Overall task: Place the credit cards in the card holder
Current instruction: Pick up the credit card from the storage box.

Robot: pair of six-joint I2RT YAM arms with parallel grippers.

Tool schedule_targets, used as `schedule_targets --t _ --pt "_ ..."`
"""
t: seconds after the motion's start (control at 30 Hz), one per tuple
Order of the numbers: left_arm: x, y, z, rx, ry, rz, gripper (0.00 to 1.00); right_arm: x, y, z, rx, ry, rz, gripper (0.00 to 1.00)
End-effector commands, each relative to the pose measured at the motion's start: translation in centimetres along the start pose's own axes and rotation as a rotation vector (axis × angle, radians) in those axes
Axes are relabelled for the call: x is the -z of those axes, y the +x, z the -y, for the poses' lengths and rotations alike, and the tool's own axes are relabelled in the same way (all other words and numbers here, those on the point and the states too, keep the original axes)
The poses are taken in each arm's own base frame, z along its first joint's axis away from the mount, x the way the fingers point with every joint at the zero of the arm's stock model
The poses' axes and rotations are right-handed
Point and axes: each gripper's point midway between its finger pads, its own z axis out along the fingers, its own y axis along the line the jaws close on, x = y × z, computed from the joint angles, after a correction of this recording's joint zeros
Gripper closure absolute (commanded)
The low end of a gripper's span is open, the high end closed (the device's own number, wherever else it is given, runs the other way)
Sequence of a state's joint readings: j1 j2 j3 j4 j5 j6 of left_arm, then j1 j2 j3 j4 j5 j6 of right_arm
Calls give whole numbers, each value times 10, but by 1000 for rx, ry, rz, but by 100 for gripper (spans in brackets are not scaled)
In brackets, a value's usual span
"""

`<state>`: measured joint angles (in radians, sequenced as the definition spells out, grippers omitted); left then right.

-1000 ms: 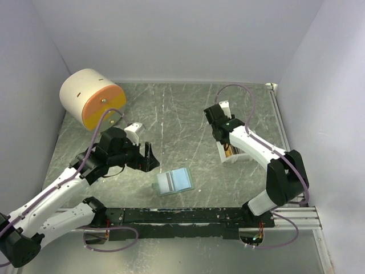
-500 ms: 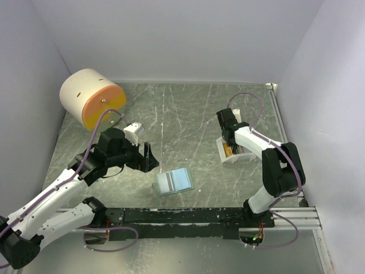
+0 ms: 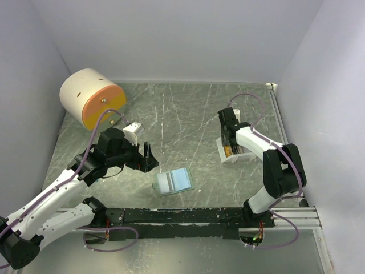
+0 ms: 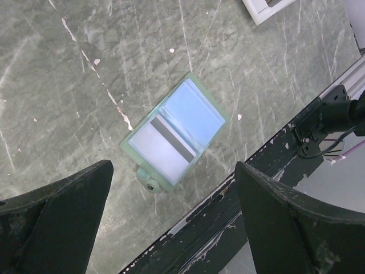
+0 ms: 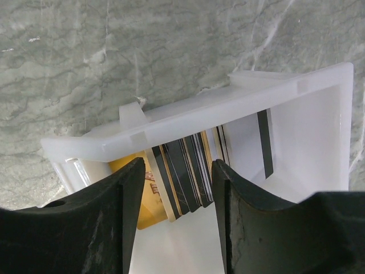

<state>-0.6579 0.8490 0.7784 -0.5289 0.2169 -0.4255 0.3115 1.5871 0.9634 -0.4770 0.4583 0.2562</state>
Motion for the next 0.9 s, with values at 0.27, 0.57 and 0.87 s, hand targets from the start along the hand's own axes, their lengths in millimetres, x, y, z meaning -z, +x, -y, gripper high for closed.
schedule_targets --t 0.27,0.57,0.87 --pt "2 -4 -4 -15 -19 23 0 -10 2 -6 16 36 2 49" --pt "3 -5 -4 -13 -24 29 0 -6 0 -2 98 169 18 57" --pt "3 -5 -4 -10 -26 27 0 -2 -8 5 138 260 38 68"
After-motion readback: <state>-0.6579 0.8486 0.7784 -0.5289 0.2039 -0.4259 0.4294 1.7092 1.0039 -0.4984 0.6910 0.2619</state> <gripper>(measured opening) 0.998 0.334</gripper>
